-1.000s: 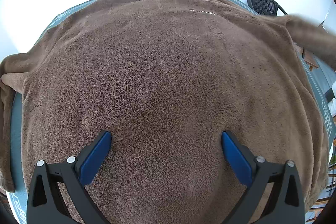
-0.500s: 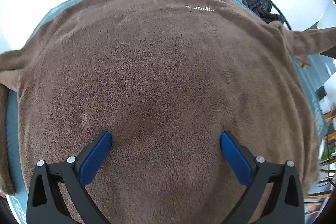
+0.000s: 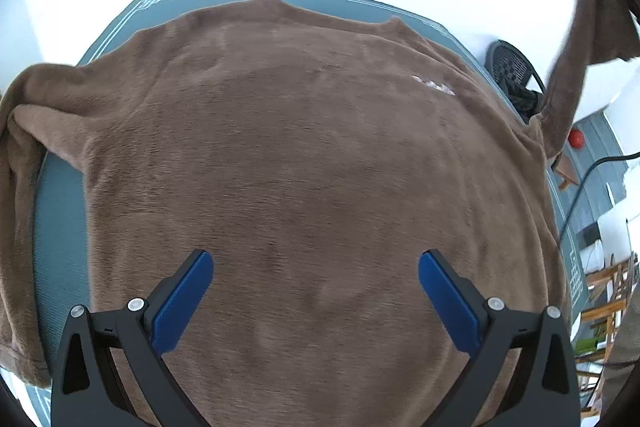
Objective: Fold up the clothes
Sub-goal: 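Lift the sleeve with the right tool and fold it across the body, then grasp the other fleece sleeve cuff with the left tool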
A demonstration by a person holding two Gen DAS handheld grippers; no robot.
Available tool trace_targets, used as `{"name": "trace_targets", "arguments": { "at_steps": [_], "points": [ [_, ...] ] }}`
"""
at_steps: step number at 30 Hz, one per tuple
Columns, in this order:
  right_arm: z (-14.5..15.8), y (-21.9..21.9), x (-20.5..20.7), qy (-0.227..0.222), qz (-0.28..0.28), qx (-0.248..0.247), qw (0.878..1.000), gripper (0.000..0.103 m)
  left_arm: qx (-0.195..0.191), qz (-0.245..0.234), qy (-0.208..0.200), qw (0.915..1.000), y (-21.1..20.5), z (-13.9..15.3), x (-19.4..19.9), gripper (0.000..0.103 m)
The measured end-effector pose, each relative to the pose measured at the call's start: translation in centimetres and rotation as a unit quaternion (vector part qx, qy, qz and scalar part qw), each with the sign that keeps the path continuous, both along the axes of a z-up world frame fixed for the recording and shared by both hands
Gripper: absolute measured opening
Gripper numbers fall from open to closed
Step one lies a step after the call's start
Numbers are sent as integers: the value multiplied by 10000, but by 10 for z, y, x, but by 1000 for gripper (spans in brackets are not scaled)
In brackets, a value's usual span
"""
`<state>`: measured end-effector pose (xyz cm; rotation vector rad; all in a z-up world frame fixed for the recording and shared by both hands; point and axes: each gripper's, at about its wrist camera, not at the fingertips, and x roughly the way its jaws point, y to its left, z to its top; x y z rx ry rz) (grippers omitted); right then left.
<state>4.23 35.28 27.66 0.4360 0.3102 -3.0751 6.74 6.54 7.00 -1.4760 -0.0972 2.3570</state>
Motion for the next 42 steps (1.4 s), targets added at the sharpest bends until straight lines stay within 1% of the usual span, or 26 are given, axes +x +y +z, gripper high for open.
{"name": "trace_targets", "arguments": {
  "at_steps": [2, 5, 8, 10, 13, 14, 16, 19, 20, 21, 22, 23, 25, 28, 29, 31, 32, 33, 35, 38, 40, 42],
  "points": [
    [-13, -24, -19, -249, 382, 116, 9989, 8, 64, 101, -56, 9999, -11, -2, -3, 103],
    [-39, -58, -41, -674, 879, 318, 9933, 8, 137, 245, -136, 9995, -24, -7, -9, 103],
    [-64, -78, -56, -1073, 1238, 484, 9853, 8, 277, 404, -252, 9985, -36, -11, -16, 103],
    [-79, -93, -61, -1380, 1473, 566, 9778, 9, 357, 480, -322, 9977, -41, -14, -20, 103],
    [-102, -111, -59, -1969, 1984, 623, 9581, 9, 427, 548, -398, 9968, -45, -18, -24, 103],
    [-109, -116, -58, -2203, 2191, 630, 9484, 9, 438, 557, -412, 9966, -45, -19, -25, 103],
    [-120, -135, -44, -2597, 2592, 576, 9285, 14, 458, 558, -425, 9965, -45, -20, -25, 103],
    [-119, -135, -30, -2744, 3082, 185, 9107, 29, 471, 567, -424, 9964, -44, -20, -25, 103],
    [-117, -133, -25, -2772, 3239, 41, 9046, 46, 471, 582, -425, 9963, -45, -20, -26, 103],
    [-116, -132, -21, -2798, 3394, -104, 8980, 67, 470, 597, -425, 9962, -45, -20, -26, 103],
    [-111, -126, -15, -2746, 3495, -271, 8954, 73, 469, 612, -426, 9961, -45, -20, -26, 103],
    [-106, -119, -11, -2702, 3542, -483, 8940, 76, 464, 623, -426, 9961, -45, -20, -27, 103],
    [-100, -105, -8, -2674, 3606, -943, 8886, 76, 442, 628, -413, 9962, -43, -18, -28, 103],
    [-104, -85, -7, -2689, 3327, -1467, 8919, 76, 389, 601, -341, 9969, -37, -13, -29, 103],
    [-109, -78, -6, -2686, 3162, -1580, 8960, 76, 351, 581, -273, 9973, -34, -10, -29, 103],
    [-121, -64, -1, -2676, 2793, -1742, 9056, 76, 169, 482, 93, 9987, -25, 2, -26, 103],
    [-126, -57, 2, -2681, 2636, -1823, 9085, 76, 3, 404, 328, 9986, -18, 8, -24, 103],
    [-132, -46, 7, -2694, 2418, -1924, 9121, 76, -200, 281, 592, 9976, -8, 14, -22, 103],
    [-144, -28, 18, -2718, 1987, -2074, 9185, 76, -490, -78, 982, 9939, 10, 19, -17, 103],
    [-163, -8, 32, -2793, 1512, -2305, 9198, 76, -909, -828, 1323, 9836, 51, 16, -15, 103],
    [-173, 4, 40, -2820, 1322, -2479, 9174, 76, -1170, -1418, 1539, 9708, 80, 12, -10, 103],
    [-181, 13, 43, -2828, 1222, -2702, 9122, 76, -1521, -1883, 1807, 9533, 106, 5, -6, 103]
  ]
}}
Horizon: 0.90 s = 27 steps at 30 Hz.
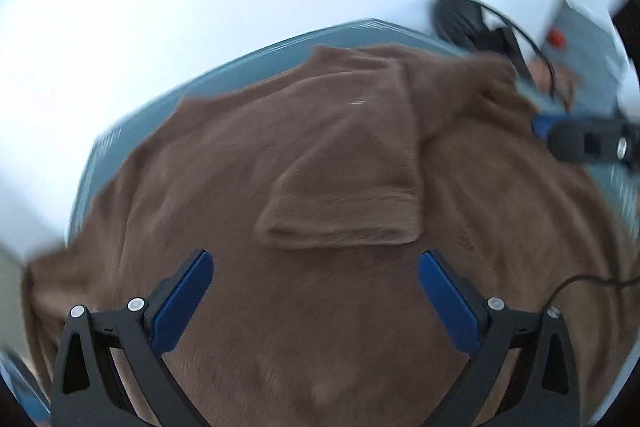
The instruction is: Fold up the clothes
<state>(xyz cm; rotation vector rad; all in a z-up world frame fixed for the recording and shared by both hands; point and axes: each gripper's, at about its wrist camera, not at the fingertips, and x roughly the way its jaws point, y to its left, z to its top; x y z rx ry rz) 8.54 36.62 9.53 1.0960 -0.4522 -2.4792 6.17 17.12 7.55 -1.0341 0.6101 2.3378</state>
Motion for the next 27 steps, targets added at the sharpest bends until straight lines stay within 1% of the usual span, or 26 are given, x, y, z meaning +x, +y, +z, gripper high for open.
{"name": "trace_targets", "arguments": {
  "at_steps": [2, 4, 7, 8, 10, 12, 13, 14, 15, 16, 17, 18, 19, 20, 21, 24, 27],
  "points": [
    [-4, 10, 2, -66, -105, -146, 9998, 76, -404, -442, 294, 9978, 25, -8, 4, 103],
    [-8, 21, 5, -134, -233, -231, 9994, 76, -785, -672, 484, 9935, 43, -19, 4, 103],
    [-12, 37, 7, -208, -360, -380, 9984, 76, -1034, -771, 315, 9911, 55, -35, -9, 103],
    [-13, 41, 7, -221, -394, -418, 9981, 76, -944, -746, 159, 9926, 54, -36, -15, 103],
    [-14, 50, 8, -218, -471, -446, 9977, 76, -613, -648, -363, 9954, 46, -35, -33, 103],
    [-16, 56, 7, -203, -545, -446, 9973, 76, -324, -496, -802, 9950, 37, -36, -49, 100],
    [-18, 58, 7, -207, -567, -465, 9971, 76, -179, -420, -1020, 9937, 33, -36, -57, 97],
    [-19, 60, 6, -218, -590, -487, 9968, 76, -51, -350, -1206, 9921, 29, -36, -64, 87],
    [-21, 62, 5, -229, -617, -509, 9965, 76, -16, -318, -1215, 9921, 28, -32, -68, 80],
    [-23, 64, 5, -243, -637, -532, 9962, 76, 19, -287, -1223, 9921, 26, -28, -71, 66],
    [-24, 65, 4, -261, -649, -561, 9960, 76, 54, -256, -1232, 9920, 24, -25, -74, 48],
    [-26, 66, 3, -284, -669, -598, 9956, 76, 99, -216, -1254, 9918, 21, -21, -77, 37],
    [-27, 68, 3, -304, -692, -624, 9952, 76, 198, -130, -1350, 9906, 18, -18, -84, 20],
    [-28, 68, 3, -312, -708, -625, 9950, 76, 317, -41, -1453, 9889, 13, -14, -91, 16],
    [-28, 69, 4, -314, -721, -617, 9950, 76, 539, 63, -1573, 9861, 7, -7, -98, 15],
    [-26, 73, 7, -291, -771, -527, 9952, 76, 1119, 208, -1526, 9817, -6, 20, -106, 14],
    [-20, 77, 12, -226, -874, -312, 9954, 76, 1854, 283, -1476, 9711, -27, 59, -109, 13]
  ]
}}
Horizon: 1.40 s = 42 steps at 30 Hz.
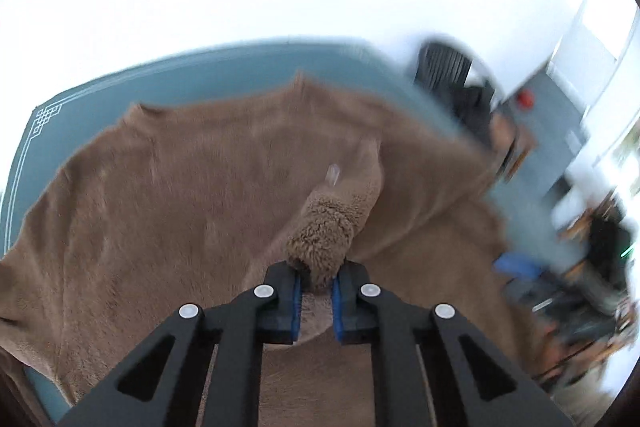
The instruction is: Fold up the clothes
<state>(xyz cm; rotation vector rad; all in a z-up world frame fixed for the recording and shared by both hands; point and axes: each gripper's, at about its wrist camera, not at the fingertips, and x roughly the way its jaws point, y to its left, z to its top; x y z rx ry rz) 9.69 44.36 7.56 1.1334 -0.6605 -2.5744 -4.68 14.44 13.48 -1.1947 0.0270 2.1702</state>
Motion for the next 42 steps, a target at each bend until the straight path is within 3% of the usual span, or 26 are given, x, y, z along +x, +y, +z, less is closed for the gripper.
{"name": "trace_targets", "arguments": {
  "at_steps": [5, 8, 10, 16, 19, 21, 24, 27, 31, 34, 37, 40, 42],
  "points": [
    [7, 5, 3, 15, -180, 372, 9991, 76, 1059, 523, -156, 9929, -49, 49, -14, 13],
    [7, 4, 3, -20, -227, 498, 9985, 76, 1543, 942, -482, 9823, -85, 51, -32, 13],
    [8, 2, 1, -70, -246, 659, 9975, 76, 1643, 1190, -631, 9772, -109, 46, -34, 13],
    [21, -7, -8, -121, -309, 1472, 9885, 76, 1444, 1706, -1092, 9686, -152, 15, -35, 13],
    [28, -18, -19, -150, -261, 2078, 9777, 76, 1311, 1809, -1347, 9654, -159, -11, -37, 13],
    [29, -24, -28, -156, -166, 2228, 9746, 76, 1271, 1750, -1552, 9639, -167, -20, -35, 14],
    [33, -33, -43, -98, 85, 2295, 9732, 76, 1288, 1852, -1710, 9591, -173, -28, -35, 13],
    [26, -49, -57, -14, 734, 2334, 9696, 76, 1324, 1901, -1752, 9569, -177, -27, -34, 14],
    [4, -63, -74, -211, 1123, 2823, 9525, 76, 1406, 1977, -1717, 9548, -185, -20, -32, 14],
    [-7, -46, -81, -510, 901, 2826, 9536, 76, 1471, 2019, -1692, 9534, -194, -15, -28, 14],
    [-1, -24, -77, -478, 446, 2862, 9559, 76, 1431, 2014, -1641, 9550, -199, -11, -23, 16],
    [2, 7, -76, -700, -129, 2871, 9553, 76, 1027, 2114, -1574, 9592, -196, -19, -21, 17],
    [2, 22, -73, -822, -205, 2623, 9613, 76, 780, 2189, -1756, 9566, -196, -37, -21, 17]
  ]
}}
